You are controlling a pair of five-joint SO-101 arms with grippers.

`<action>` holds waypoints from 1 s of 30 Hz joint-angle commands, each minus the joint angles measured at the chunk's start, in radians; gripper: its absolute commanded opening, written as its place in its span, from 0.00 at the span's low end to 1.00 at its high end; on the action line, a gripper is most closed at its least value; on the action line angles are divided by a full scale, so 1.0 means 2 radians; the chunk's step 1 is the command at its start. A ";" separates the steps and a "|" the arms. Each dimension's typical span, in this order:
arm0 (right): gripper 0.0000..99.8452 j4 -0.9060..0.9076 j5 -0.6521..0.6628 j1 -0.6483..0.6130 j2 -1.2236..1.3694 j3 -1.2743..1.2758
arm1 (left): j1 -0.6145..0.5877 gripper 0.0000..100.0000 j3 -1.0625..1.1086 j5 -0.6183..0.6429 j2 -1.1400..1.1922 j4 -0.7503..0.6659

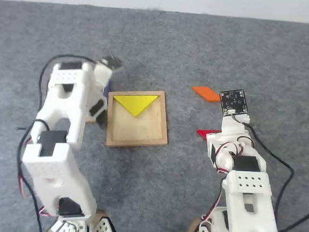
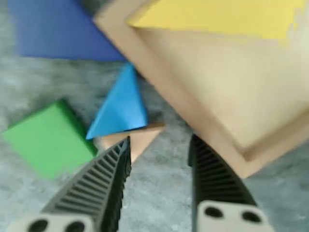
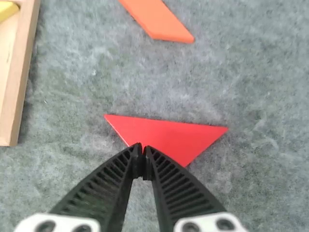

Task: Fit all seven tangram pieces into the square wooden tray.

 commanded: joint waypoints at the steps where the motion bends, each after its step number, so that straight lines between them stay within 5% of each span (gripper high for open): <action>1: 0.01 -0.010 -0.002 -0.003 -0.019 -0.006 | -0.002 0.23 0.069 -0.077 -0.068 -0.092; 12: 0.01 -0.010 -0.003 -0.003 -0.019 -0.005 | -0.019 0.24 0.040 -0.115 -0.038 -0.101; 19: 0.01 -0.010 -0.003 -0.003 -0.019 -0.004 | -0.016 0.24 0.007 -0.230 -0.031 -0.040; 30: 0.01 -0.010 -0.002 -0.003 -0.019 -0.004 | -0.029 0.24 0.030 -0.361 -0.029 -0.039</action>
